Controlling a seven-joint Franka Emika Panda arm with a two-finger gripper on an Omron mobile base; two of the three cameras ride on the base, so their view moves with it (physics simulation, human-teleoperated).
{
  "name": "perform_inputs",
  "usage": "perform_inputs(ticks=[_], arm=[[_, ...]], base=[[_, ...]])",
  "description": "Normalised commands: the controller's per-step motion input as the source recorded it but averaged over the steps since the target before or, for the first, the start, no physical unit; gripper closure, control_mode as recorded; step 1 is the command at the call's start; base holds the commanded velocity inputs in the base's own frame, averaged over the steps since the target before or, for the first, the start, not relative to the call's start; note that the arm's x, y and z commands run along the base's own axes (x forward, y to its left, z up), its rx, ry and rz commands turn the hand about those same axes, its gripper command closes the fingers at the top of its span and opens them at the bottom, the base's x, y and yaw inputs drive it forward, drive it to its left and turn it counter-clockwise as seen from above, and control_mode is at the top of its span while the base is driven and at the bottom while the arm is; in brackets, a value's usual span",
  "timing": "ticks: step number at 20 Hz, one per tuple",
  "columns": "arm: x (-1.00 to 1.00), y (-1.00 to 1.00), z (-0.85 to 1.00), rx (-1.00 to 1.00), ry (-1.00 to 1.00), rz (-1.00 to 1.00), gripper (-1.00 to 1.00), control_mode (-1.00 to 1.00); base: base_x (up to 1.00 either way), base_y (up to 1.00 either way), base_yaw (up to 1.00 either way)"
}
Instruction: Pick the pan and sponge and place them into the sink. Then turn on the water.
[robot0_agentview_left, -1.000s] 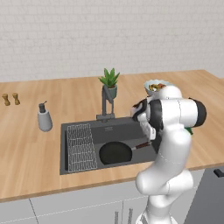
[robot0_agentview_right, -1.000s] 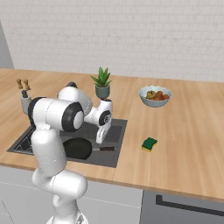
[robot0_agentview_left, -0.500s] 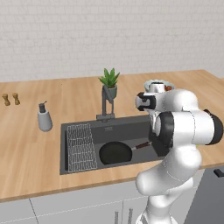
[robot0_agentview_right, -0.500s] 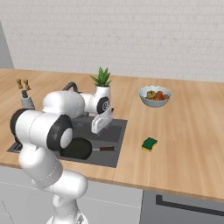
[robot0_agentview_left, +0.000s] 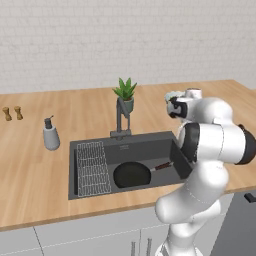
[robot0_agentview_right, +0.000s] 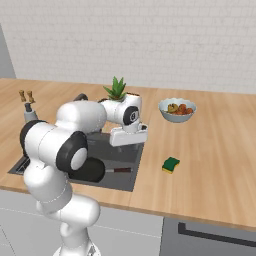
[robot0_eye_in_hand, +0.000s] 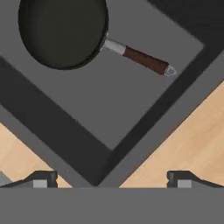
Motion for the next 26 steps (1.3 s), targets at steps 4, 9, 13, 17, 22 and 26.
perform_inputs(ticks=[4, 9, 13, 17, 22, 26], arm=[[0.00, -0.36, -0.03, -0.09, 0.01, -0.76, -1.00, -1.00], [0.22, -0.06, -0.14, -0.24, 0.00, -0.39, -1.00, -1.00], [0.15, -0.07, -0.18, -0.19, -0.03, -0.20, -1.00, -1.00], [0.01, -0.54, -0.10, -0.17, -0.02, -0.54, -1.00, -1.00], [0.00, -0.66, -0.02, -0.11, 0.00, -0.63, -1.00, -1.00], [0.00, -0.55, 0.00, -0.01, 0.00, -0.42, -1.00, -1.00]], base=[[0.00, 0.00, 0.00], [0.00, 0.00, 0.00], [0.00, 0.00, 0.00], [0.00, 0.00, 0.00], [0.00, 0.00, 0.00], [0.00, 0.00, 0.00]])
